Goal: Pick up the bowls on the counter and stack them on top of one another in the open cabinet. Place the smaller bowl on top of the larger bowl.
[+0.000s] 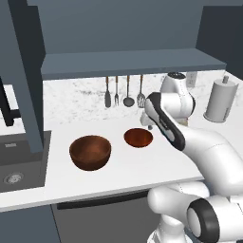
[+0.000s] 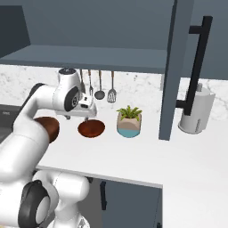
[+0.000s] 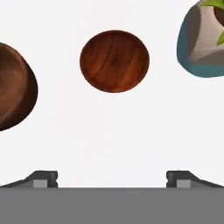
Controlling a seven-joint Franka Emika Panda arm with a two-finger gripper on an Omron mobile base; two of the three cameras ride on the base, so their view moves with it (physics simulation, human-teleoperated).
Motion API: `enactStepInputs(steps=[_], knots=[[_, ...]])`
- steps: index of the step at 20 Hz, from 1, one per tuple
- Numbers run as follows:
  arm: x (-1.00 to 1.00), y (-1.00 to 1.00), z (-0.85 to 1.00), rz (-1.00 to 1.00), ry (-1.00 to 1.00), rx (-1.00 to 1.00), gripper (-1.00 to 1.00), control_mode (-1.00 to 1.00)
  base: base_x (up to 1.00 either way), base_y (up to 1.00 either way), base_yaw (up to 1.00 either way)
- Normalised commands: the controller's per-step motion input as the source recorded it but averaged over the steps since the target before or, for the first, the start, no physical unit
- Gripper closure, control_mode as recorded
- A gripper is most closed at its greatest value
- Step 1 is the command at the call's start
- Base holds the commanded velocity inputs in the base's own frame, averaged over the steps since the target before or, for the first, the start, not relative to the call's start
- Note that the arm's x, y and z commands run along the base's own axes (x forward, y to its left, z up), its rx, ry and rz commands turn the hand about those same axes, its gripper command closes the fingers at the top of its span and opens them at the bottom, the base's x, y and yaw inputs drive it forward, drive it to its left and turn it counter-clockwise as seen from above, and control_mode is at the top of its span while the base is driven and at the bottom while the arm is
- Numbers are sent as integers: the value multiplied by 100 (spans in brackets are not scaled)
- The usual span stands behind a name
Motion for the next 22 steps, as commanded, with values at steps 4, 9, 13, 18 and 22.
enactStepInputs(steps=[4,9,13,18,22], knots=[[32,0,-98,0,0,0,-100,-100,0,0,0],[67,-2,-31,0,3,0,-100,-100,0,0,0],[82,-11,0,0,12,0,-100,-100,0,0,0],[65,-15,-16,0,12,0,-100,-100,0,0,0],[20,-13,-60,0,1,0,-100,-100,0,0,0]])
